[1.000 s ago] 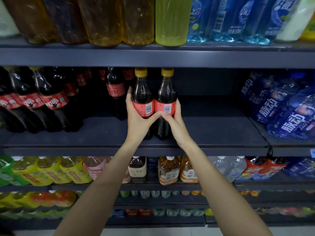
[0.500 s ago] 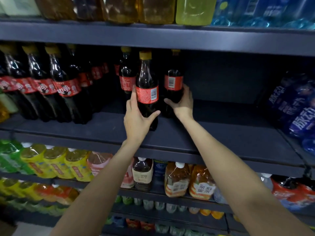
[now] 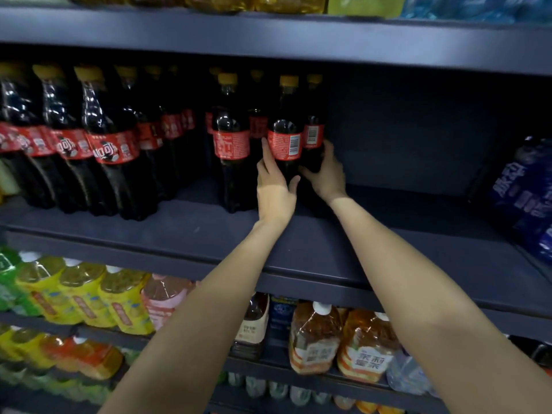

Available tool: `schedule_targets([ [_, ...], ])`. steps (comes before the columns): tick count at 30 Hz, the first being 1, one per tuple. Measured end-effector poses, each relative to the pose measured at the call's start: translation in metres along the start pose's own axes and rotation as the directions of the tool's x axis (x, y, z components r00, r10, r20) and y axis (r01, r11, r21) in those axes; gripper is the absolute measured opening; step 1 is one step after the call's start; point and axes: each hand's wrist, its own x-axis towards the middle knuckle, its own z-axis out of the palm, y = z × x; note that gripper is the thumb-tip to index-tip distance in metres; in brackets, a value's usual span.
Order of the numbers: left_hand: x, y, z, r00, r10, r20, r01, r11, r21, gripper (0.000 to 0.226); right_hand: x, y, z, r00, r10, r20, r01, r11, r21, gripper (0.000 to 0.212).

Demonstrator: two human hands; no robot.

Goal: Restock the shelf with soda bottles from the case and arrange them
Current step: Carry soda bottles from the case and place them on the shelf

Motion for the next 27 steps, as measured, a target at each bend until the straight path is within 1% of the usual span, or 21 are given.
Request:
schedule_targets([
  [4,0.021,-0.002,0.013,0.994,-0.091,0.053,0.091,0.996,-0.001,0.092,-0.004,-0.002,-0.008,0.996,0.030,0.078,-0.027,0.999,-0.046,0.080],
  [7,0.016,0.004,0.009,0.988,-0.127,0.090,0.128,0.992,-0.003,0.094,-0.016,-0.008,-0.014,0.995,0.042,0.095,-0.039,0.999,-0.032,0.084],
  [9,0.004,0.009,-0.003,0.986,-0.111,0.121,0.114,0.993,-0.013,0.093,-0.027,-0.016,-0.021,0.996,0.038,0.079,-0.032,0.997,-0.077,0.082],
  [10,-0.004,0.009,-0.013,0.988,-0.085,0.125,0.087,0.996,-0.009,0.088,-0.034,-0.021,-0.024,0.998,0.024,0.059,-0.018,0.996,-0.086,0.078],
  [11,-0.013,0.007,-0.027,0.993,-0.051,0.109,0.052,0.999,-0.009,0.079,-0.040,-0.027,-0.027,0.999,-0.006,0.040,0.009,0.997,-0.083,0.074],
  [12,-0.022,0.003,-0.042,0.998,-0.013,0.054,0.014,1.000,-0.019,0.068,-0.047,-0.033,-0.027,0.999,-0.039,0.033,0.041,0.996,-0.077,0.069],
  [13,-0.028,-0.004,-0.057,0.999,0.016,-0.040,-0.017,1.000,-0.026,0.058,-0.053,-0.040,-0.026,0.998,-0.056,0.042,0.059,0.996,-0.073,0.067],
  [14,-0.030,-0.012,-0.072,0.989,0.020,-0.146,-0.023,1.000,-0.017,0.052,-0.057,-0.047,-0.022,0.997,-0.050,0.060,0.054,0.996,-0.070,0.067],
  [15,-0.026,-0.019,-0.084,0.975,-0.009,-0.222,0.011,1.000,0.005,0.055,-0.059,-0.053,-0.016,0.997,-0.026,0.079,0.031,0.997,-0.064,0.071],
  [16,-0.018,-0.026,-0.093,0.969,-0.067,-0.237,0.076,0.997,0.027,0.064,-0.059,-0.059,-0.011,0.996,0.011,0.089,-0.006,0.999,-0.054,0.077],
  [17,-0.007,-0.033,-0.097,0.974,-0.144,-0.177,0.155,0.986,0.052,0.077,-0.057,-0.064,-0.006,0.994,0.056,0.089,-0.053,0.998,-0.038,0.082],
  [18,0.005,-0.039,-0.099,0.975,-0.212,-0.068,0.217,0.973,0.082,0.091,-0.055,-0.069,-0.001,0.992,0.099,0.080,-0.098,0.995,-0.020,0.087],
  [19,0.016,-0.045,-0.098,0.968,-0.247,0.049,0.240,0.964,0.117,0.100,-0.054,-0.073,0.003,0.989,0.136,0.066,-0.136,0.991,-0.011,0.089],
  [20,0.025,-0.051,-0.096,0.956,-0.254,0.146,0.232,0.961,0.148,0.104,-0.052,-0.076,0.007,0.985,0.165,0.051,-0.165,0.986,-0.011,0.090],
  [21,0.031,-0.055,-0.093,0.948,-0.244,0.206,0.212,0.963,0.164,0.104,-0.051,-0.078,0.010,0.981,0.189,0.038,-0.188,0.982,-0.020,0.089],
  [22,0.037,-0.057,-0.090,0.945,-0.232,0.232,0.196,0.966,0.167,0.103,-0.051,-0.080,0.012,0.978,0.209,0.027,-0.208,0.978,-0.032,0.088],
  [24,0.045,-0.056,-0.083,0.943,-0.238,0.233,0.204,0.966,0.158,0.100,-0.053,-0.084,0.014,0.969,0.247,0.018,-0.246,0.968,-0.058,0.087],
  [27,0.051,-0.051,-0.073,0.936,-0.253,0.247,0.225,0.965,0.136,0.096,-0.056,-0.089,0.012,0.963,0.268,0.040,-0.264,0.960,-0.096,0.087],
])
